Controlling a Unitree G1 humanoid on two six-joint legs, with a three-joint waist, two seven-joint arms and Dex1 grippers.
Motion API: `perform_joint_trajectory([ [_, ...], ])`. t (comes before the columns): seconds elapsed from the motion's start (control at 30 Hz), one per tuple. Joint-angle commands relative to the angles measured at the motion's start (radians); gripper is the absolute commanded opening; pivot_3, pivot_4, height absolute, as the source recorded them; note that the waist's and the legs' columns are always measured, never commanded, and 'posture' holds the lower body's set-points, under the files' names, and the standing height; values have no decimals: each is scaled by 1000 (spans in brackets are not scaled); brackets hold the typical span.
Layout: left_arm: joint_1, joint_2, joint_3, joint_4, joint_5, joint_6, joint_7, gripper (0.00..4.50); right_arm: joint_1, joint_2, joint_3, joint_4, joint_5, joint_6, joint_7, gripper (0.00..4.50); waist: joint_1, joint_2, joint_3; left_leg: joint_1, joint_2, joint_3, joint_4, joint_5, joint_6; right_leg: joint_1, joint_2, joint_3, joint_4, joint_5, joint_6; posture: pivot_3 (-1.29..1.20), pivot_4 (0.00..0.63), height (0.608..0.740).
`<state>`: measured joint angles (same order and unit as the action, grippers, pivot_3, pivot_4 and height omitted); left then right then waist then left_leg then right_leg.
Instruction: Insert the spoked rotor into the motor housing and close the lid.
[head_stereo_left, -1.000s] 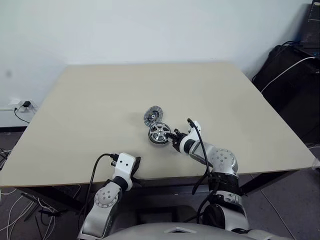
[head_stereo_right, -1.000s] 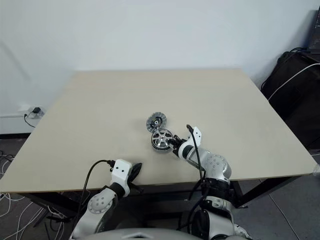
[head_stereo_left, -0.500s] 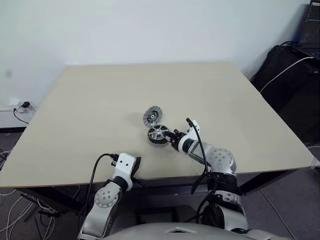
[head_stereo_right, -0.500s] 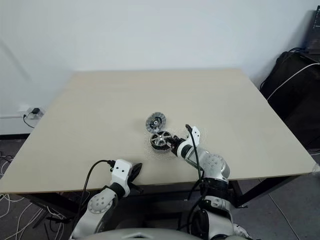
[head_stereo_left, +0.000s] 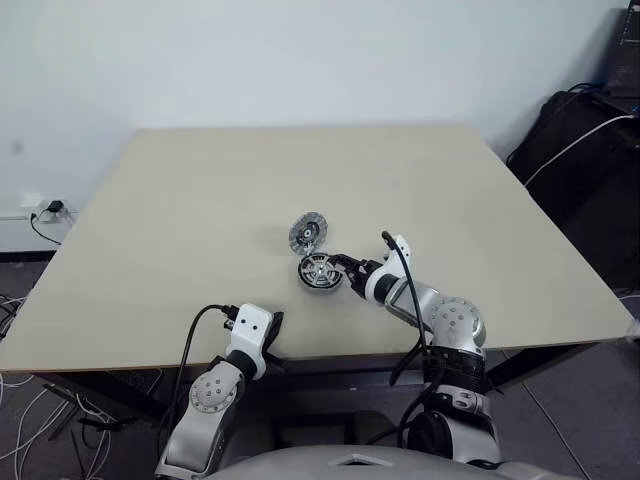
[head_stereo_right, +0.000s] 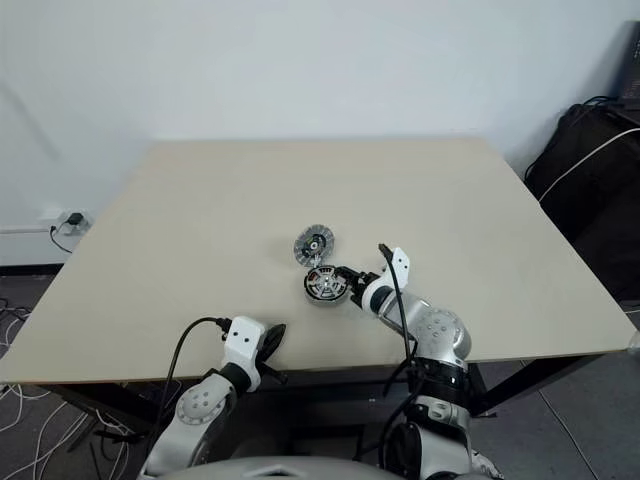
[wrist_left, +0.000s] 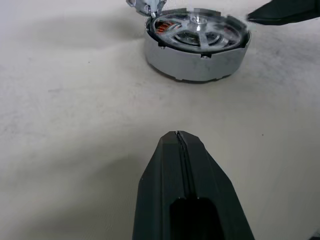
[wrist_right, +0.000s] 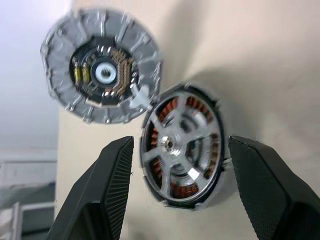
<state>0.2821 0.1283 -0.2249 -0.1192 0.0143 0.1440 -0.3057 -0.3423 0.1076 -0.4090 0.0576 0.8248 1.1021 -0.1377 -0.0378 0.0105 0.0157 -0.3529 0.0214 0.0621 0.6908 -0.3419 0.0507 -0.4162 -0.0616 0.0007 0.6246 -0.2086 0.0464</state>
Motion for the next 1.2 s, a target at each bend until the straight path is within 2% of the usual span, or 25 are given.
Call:
perform_joint_trajectory([
  [0.03, -19, -3, -1, -33, -14, -14, -3, 0, -10, -6, -10, -83, 35, 4, -8, 3208, -1, 0, 0, 0, 0, 0, 0, 0, 0, 0, 0, 0, 0, 0, 0, 0, 0, 740],
  [0.2, -26, -4, -2, -27, -15, -18, -7, 0, 19, -74, 115, -164, -63, -74, 70, 3208, -2, 0, 0, 0, 0, 0, 0, 0, 0, 0, 0, 0, 0, 0, 0, 0, 0, 740],
  [0.23, -28, -3, -3, -26, -14, -21, -8, 0, 28, -108, 189, -181, -122, -116, 104, 3028, -3, 0, 0, 0, 0, 0, 0, 0, 0, 0, 0, 0, 0, 0, 0, 0, 0, 740],
  [0.3, -30, -3, -4, -25, -13, -25, -8, 0, 40, -196, 379, -206, -275, -221, 177, 2604, -5, 0, 0, 0, 0, 0, 0, 0, 0, 0, 0, 0, 0, 0, 0, 0, 0, 740],
  [0.37, -32, -3, -3, -25, -12, -26, -8, 0, 36, -266, 556, -188, -427, -343, 232, 1925, -8, 0, 0, 1, -1, 1, 0, 0, 0, 0, 0, 0, 0, 0, 0, 0, 0, 740],
  [0.43, -34, -2, -3, -24, -12, -26, -8, 0, 22, -297, 666, -147, -532, -439, 267, 1254, -10, 0, 1, 2, -1, 1, 0, 0, 0, 1, 0, 0, 0, 0, 0, 0, 0, 740],
  [0.57, -30, -2, 0, -29, -10, -28, -2, 0, -30, -281, 777, -36, -662, -558, 312, 39, -11, -3, 2, 3, -1, 1, 0, 0, -1, 2, 1, 0, 1, -1, 0, 0, 0, 740],
  [0.87, -10, -7, 7, -41, -9, -32, 16, 0, -131, -199, 769, 177, -765, -665, 351, 39, 0, -4, 3, 3, -1, 1, 0, 0, -1, 2, 0, 0, 0, 0, 0, 0, 0, 740],
  [1.2, 8, -12, 11, -49, -10, -38, 34, 0, -121, -182, 734, 338, -812, -665, 376, 39, 0, -4, 3, 3, -1, 1, 0, 1, -1, 2, 0, 0, 1, 0, 0, 0, 0, 740],
])
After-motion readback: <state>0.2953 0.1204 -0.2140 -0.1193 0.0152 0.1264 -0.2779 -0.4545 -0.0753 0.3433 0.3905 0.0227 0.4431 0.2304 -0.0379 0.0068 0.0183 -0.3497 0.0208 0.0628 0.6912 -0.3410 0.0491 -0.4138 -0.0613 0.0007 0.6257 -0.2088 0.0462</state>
